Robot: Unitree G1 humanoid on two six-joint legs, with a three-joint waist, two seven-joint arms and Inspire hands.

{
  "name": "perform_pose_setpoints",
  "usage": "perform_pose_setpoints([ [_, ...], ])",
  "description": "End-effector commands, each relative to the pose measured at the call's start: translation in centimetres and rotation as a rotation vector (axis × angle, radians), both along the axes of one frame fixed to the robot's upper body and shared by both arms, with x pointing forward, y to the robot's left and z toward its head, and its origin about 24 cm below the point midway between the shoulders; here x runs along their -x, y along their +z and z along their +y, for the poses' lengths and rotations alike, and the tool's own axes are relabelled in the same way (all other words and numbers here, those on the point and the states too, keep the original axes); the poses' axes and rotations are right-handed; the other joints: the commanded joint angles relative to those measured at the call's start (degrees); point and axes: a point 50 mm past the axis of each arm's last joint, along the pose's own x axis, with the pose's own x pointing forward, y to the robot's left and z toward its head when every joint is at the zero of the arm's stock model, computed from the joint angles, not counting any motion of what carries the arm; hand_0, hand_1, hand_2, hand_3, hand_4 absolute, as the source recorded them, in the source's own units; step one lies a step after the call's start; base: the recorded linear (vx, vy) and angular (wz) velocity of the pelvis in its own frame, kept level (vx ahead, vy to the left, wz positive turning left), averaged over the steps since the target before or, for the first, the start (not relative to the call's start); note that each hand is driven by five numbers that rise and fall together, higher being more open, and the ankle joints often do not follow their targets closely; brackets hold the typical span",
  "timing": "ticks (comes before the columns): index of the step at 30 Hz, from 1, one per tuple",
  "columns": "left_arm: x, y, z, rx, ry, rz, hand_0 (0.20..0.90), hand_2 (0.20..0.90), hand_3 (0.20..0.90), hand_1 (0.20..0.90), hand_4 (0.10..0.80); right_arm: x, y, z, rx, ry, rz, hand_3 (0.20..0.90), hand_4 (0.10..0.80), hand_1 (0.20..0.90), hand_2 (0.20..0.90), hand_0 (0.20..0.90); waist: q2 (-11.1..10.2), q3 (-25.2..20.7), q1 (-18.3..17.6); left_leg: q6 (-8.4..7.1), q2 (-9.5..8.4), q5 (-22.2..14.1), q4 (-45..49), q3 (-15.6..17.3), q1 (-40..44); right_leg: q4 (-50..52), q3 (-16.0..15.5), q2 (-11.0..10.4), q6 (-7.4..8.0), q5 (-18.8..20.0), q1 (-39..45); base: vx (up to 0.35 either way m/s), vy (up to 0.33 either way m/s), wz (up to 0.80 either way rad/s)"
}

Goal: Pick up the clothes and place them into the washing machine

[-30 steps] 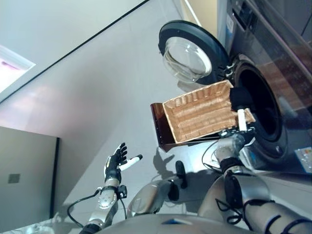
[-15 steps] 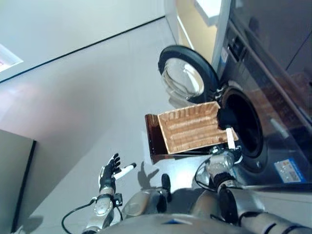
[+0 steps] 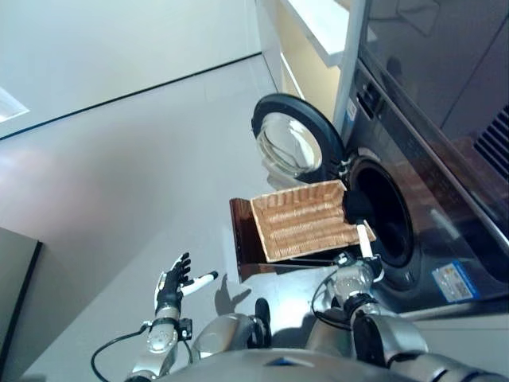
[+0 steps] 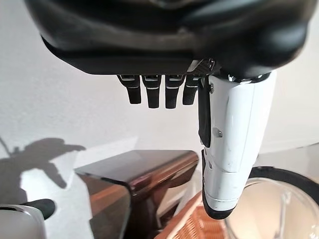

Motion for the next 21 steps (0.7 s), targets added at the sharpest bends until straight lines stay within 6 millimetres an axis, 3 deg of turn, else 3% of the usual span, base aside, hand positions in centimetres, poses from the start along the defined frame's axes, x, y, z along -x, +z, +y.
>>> perform_pose_setpoints([
  [1, -1.8, 2.3, 1.2, -0.026, 0.046, -0.168, 0.900, 0.900, 0.900, 0.900, 0.800, -0.7, 1.0, 0.0, 0.084, 0.065, -0.067, 0.900, 0.800, 0.900, 0.900, 0.900, -3.3, -3.6, -1.7, -4.74, 1.58, -9.3, 4.5, -2.7, 6.4, -11.8, 1.5, 3.6, -1.90, 3.8, 1.0, 0.450, -0.352, 0.71],
  [6, -1.1, 1.3, 0.6, -0.014, 0.060, -0.108, 0.900, 0.900, 0.900, 0.900, 0.800, 2.7, -1.6, 0.6, 0.029, 0.056, 0.009, 0.900, 0.800, 0.900, 0.900, 0.900, -4.6, -6.8, -2.5, -7.05, 4.80, -6.5, -1.3, -5.4, 10.2, -11.3, -2.5, 6.1, -2.72, 1.0, 5.6, 0.285, -0.261, 0.38],
  [11, -1.5, 1.3, -0.6, 0.002, 0.024, -0.110, 0.900, 0.900, 0.900, 0.900, 0.800, 3.5, -2.1, 0.8, 0.024, 0.057, 0.030, 0.900, 0.800, 0.900, 0.900, 0.900, -4.5, -9.2, -3.3, -8.20, 7.02, -3.7, -5.9, -6.4, 10.7, -13.5, -4.8, 6.9, -2.88, 0.4, 6.8, 0.114, -0.131, 0.38],
  [21, -0.3, -0.2, 0.1, -0.038, 0.065, -0.011, 0.900, 0.900, 0.900, 0.900, 0.800, 4.9, -3.2, 1.5, 0.014, 0.093, 0.092, 0.900, 0.800, 0.900, 0.900, 0.900, -4.8, -11.4, -3.7, -9.39, 8.22, -1.7, -6.8, -4.7, 11.3, -17.2, -4.4, 8.1, -3.35, 0.5, 9.9, 0.043, -0.034, 0.00],
])
